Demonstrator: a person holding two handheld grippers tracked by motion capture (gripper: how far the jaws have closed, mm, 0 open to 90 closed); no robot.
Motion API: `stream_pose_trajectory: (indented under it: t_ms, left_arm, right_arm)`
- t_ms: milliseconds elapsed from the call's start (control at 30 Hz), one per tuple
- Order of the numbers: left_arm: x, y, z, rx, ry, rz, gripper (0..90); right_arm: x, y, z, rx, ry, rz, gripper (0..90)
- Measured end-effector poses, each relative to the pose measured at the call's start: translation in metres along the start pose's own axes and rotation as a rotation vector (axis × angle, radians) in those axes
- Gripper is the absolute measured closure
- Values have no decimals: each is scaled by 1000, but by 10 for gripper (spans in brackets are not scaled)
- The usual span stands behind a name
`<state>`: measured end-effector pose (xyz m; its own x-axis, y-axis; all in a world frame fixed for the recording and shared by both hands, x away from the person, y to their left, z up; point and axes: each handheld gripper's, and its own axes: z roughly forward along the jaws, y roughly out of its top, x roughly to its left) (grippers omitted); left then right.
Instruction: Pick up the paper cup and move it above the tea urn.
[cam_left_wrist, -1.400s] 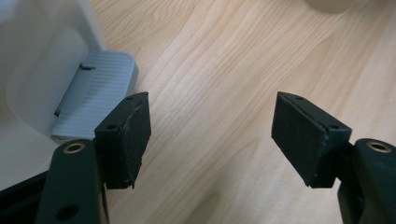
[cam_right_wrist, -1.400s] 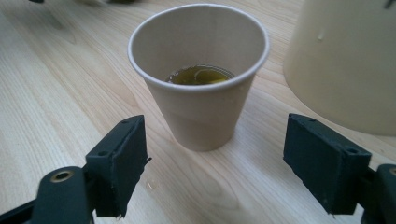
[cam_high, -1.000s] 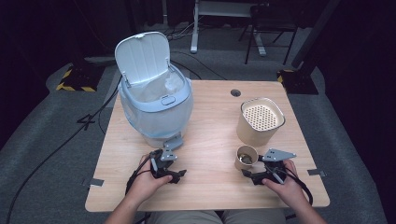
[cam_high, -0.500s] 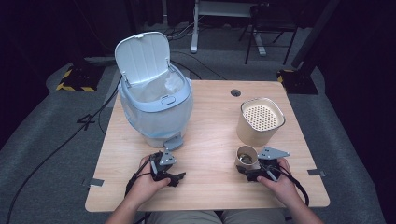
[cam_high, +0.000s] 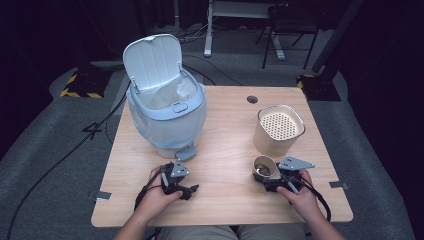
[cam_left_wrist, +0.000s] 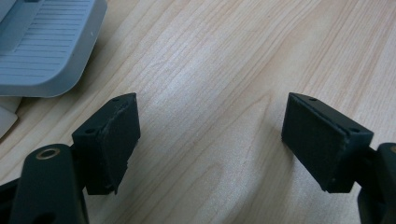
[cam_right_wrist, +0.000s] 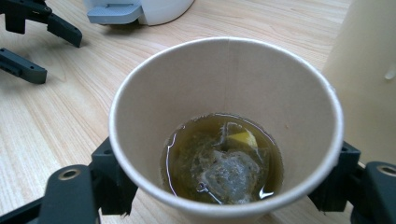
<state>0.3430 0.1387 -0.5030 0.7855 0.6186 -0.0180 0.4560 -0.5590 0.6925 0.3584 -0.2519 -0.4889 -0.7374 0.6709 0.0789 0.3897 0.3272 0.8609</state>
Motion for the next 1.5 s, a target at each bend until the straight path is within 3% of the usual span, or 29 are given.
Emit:
stream_pose_trajectory:
  t_ms: [300, 500, 733, 1100, 1500]
  left_arm:
    - [-1, 0, 0, -1, 3, -6, 202]
    - [-1, 0, 0, -1, 3, -7, 201]
    - [-1, 0, 0, -1, 8, -12, 201]
    - [-2, 0, 0, -1, 13, -17, 201]
    - [-2, 0, 0, -1, 15, -19, 201]
  right_arm:
    - [-5, 6, -12, 2, 16, -14, 264]
    - [-5, 19, -27, 0, 25, -47, 267]
    - [-4, 38, -41, -2, 19, -68, 267]
    - [-10, 72, -53, -37, 40, -60, 270]
    - [-33, 112, -64, -58, 4, -60, 270]
